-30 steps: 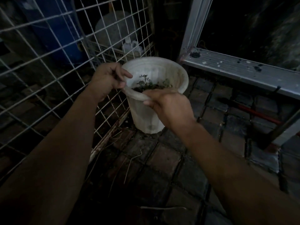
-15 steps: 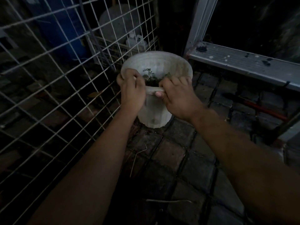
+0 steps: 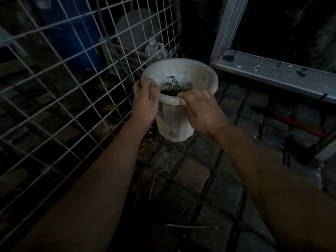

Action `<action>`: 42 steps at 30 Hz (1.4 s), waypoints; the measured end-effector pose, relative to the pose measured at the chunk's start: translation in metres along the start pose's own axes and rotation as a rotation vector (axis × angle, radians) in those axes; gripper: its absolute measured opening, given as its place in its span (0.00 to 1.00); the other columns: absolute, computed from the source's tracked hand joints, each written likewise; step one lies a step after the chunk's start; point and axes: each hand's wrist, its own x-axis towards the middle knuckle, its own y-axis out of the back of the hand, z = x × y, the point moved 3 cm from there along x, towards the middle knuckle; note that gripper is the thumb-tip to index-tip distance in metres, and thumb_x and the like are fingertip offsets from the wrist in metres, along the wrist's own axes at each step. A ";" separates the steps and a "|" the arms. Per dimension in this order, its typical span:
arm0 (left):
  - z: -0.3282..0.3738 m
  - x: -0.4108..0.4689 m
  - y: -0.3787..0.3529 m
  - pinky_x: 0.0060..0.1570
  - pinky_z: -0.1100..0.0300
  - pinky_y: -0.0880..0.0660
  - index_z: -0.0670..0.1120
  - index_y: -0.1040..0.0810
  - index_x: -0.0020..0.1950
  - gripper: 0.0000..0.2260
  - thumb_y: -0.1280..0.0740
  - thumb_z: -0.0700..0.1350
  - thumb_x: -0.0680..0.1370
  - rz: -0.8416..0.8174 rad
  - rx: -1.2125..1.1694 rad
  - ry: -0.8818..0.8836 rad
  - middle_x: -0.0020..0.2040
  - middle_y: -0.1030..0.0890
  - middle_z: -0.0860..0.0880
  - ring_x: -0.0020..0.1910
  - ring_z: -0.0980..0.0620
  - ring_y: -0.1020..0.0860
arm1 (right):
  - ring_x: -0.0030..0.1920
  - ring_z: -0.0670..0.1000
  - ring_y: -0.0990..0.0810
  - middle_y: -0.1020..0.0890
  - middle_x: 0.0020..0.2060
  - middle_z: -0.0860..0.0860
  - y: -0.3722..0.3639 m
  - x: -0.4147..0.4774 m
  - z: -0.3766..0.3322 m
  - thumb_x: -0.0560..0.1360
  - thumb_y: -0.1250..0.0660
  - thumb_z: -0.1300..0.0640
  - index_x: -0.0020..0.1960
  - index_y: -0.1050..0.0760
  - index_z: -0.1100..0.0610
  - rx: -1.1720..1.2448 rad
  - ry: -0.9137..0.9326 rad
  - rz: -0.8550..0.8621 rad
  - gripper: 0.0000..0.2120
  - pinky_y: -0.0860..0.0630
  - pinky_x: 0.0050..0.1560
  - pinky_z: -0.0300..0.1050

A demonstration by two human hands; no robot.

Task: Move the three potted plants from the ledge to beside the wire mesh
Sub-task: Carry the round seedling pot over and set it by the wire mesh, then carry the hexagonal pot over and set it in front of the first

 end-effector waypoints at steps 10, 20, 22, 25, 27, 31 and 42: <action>0.071 0.043 0.047 0.71 0.39 0.33 0.50 0.35 0.76 0.33 0.33 0.61 0.73 -0.425 0.483 0.250 0.76 0.33 0.38 0.70 0.37 0.29 | 0.61 0.46 0.20 0.16 0.56 0.39 0.096 0.032 -0.011 0.77 0.29 0.45 0.60 0.19 0.37 0.135 -0.140 -0.227 0.12 0.26 0.68 0.57; 0.313 0.015 0.298 0.63 0.78 0.34 0.59 0.27 0.63 0.19 0.29 0.42 0.76 -0.162 0.085 0.122 0.69 0.26 0.43 0.64 0.59 0.34 | 0.73 0.57 0.31 0.22 0.67 0.54 0.376 0.105 -0.158 0.77 0.29 0.57 0.69 0.24 0.52 0.248 -0.084 -0.302 0.21 0.50 0.78 0.49; 0.381 0.013 0.367 0.56 0.82 0.36 0.59 0.28 0.62 0.22 0.29 0.38 0.75 -0.137 0.088 0.137 0.67 0.26 0.40 0.64 0.54 0.32 | 0.72 0.61 0.34 0.25 0.66 0.57 0.454 0.120 -0.204 0.75 0.27 0.57 0.66 0.23 0.52 0.276 -0.106 -0.335 0.19 0.40 0.74 0.54; 0.482 0.005 0.460 0.63 0.42 0.22 0.50 0.26 0.64 0.19 0.30 0.35 0.77 -0.093 0.009 0.177 0.65 0.23 0.36 0.64 0.35 0.23 | 0.67 0.65 0.32 0.26 0.64 0.60 0.564 0.136 -0.265 0.74 0.27 0.59 0.63 0.22 0.56 0.323 -0.081 -0.274 0.17 0.33 0.68 0.59; 0.543 -0.005 0.519 0.62 0.35 0.23 0.46 0.26 0.65 0.17 0.30 0.38 0.77 -0.040 0.016 0.153 0.66 0.23 0.37 0.64 0.37 0.22 | 0.69 0.64 0.32 0.28 0.68 0.59 0.623 0.142 -0.304 0.76 0.28 0.58 0.66 0.24 0.55 0.384 -0.054 -0.210 0.19 0.33 0.68 0.60; 0.636 -0.043 0.627 0.56 0.49 0.21 0.50 0.25 0.62 0.16 0.32 0.40 0.76 0.166 -0.018 0.078 0.59 0.20 0.48 0.58 0.49 0.20 | 0.74 0.59 0.36 0.32 0.74 0.55 0.713 0.149 -0.397 0.80 0.30 0.55 0.71 0.27 0.52 0.468 0.116 -0.190 0.20 0.35 0.73 0.58; 0.703 -0.228 0.937 0.52 0.66 0.23 0.72 0.27 0.54 0.17 0.30 0.50 0.74 0.704 0.036 0.118 0.52 0.22 0.71 0.58 0.68 0.23 | 0.67 0.55 0.27 0.24 0.65 0.50 0.781 0.155 -0.753 0.76 0.35 0.50 0.68 0.25 0.49 0.569 0.794 -0.217 0.21 0.29 0.66 0.51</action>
